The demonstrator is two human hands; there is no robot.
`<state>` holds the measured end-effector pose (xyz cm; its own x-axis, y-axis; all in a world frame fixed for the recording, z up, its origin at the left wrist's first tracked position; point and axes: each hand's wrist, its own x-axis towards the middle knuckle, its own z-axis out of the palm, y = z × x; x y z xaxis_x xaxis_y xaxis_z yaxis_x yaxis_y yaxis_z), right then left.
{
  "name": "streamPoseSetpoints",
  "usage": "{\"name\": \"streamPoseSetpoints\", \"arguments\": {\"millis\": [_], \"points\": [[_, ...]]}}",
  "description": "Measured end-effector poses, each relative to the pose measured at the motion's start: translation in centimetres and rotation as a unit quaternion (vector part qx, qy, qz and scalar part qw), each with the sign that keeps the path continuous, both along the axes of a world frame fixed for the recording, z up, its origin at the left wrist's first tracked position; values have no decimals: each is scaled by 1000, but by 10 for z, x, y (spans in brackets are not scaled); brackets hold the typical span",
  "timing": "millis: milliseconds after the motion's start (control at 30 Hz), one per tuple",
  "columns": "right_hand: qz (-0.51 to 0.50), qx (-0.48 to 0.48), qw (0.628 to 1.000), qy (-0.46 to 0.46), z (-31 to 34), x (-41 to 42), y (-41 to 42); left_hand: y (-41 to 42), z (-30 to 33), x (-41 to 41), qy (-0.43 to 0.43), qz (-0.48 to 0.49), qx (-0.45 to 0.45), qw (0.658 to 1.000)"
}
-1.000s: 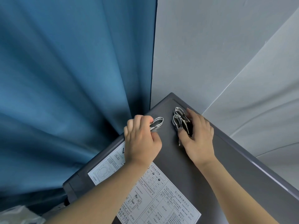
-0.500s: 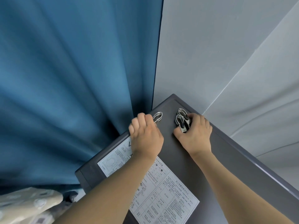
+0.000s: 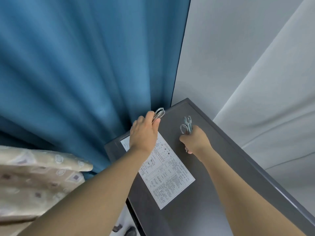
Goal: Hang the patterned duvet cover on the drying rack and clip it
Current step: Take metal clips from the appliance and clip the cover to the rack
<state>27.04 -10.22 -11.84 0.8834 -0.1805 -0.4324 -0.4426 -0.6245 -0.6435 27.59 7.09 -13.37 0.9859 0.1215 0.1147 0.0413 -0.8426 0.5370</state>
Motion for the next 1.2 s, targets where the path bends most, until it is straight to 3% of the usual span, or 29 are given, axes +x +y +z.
{"name": "streamPoseSetpoints", "arguments": {"millis": [300,500,733,900,1200], "points": [[36,159,979,-125,85,-46,74,51,90,-95,8,181,-148,972],[69,222,963,-140,117,-72,127,90,104,-157,-23,221,-205,953],[68,282,948,-132,137,-113,176,126,124,-208,-31,193,-159,968],[70,313,934,-159,174,-139,201,157,173,-235,-74,150,-109,980],[131,411,869,-240,271,-195,249,227,278,-294,-149,81,-61,984]]}}
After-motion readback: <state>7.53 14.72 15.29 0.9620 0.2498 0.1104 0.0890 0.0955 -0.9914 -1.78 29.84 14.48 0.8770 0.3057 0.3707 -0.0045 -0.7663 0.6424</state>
